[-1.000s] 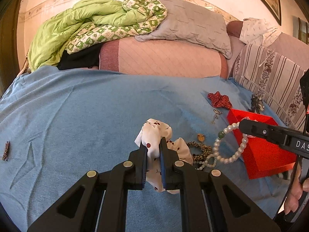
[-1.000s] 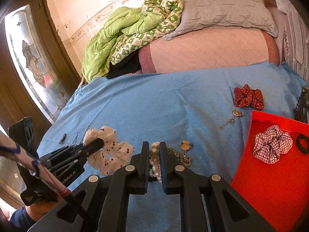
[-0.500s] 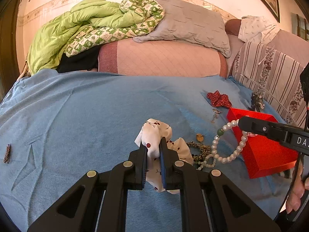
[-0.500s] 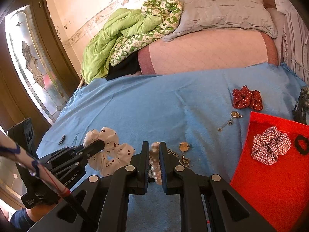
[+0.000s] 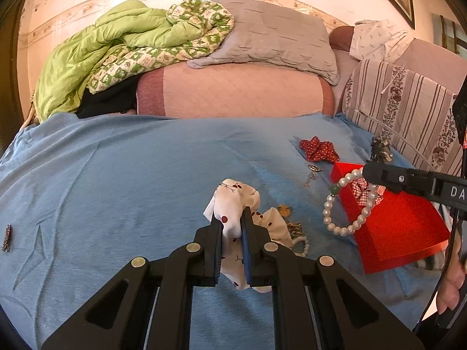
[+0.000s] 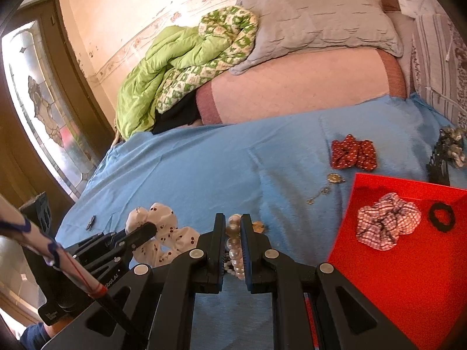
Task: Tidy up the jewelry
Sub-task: 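Carry the polka-dot scrunchie and pearl bracelet into the red tray and release both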
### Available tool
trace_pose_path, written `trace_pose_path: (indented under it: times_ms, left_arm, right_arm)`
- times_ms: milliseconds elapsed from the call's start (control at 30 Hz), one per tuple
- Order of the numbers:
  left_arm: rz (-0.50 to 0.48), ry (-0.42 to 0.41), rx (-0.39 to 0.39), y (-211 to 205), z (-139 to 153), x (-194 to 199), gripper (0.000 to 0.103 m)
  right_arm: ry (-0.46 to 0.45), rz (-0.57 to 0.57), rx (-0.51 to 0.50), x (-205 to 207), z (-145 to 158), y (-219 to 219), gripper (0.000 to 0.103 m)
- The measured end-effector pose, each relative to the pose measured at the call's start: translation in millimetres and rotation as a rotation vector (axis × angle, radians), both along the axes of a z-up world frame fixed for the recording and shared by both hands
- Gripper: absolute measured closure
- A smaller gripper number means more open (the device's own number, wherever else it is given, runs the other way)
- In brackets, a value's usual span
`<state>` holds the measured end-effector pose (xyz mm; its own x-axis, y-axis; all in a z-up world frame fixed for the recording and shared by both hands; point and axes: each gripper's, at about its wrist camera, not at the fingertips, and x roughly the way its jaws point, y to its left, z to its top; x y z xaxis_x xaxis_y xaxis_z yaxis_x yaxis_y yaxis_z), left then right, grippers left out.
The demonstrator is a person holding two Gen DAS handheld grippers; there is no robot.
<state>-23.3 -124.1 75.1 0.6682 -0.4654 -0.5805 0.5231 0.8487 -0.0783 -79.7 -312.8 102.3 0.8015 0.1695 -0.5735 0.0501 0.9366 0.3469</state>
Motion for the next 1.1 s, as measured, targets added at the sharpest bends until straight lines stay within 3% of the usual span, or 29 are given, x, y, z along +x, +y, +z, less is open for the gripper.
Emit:
trace_pose_path:
  times_ms: [233, 567, 833, 1100]
  left_arm:
    - [-0.032, 0.006, -0.029, -16, 7, -7, 0.092]
    - [-0.135, 0.041, -0.092, -64, 25, -23, 0.092]
    - [-0.275, 0.105, -0.085, -132, 17, -44, 0.092]
    - [-0.396, 0.176, -0.038, -210, -6, -60, 0.092]
  right_arm:
    - [-0.022, -0.062, 0.015, -16, 7, -31, 0.092]
    - [-0.047, -0.23, 0.073, -54, 14, -110, 0.092]
    - [-0.05, -0.36, 0.124, -79, 12, -162, 0.092]
    - [-0.014, -0.415, 0.157, -82, 0, -188, 0.092]
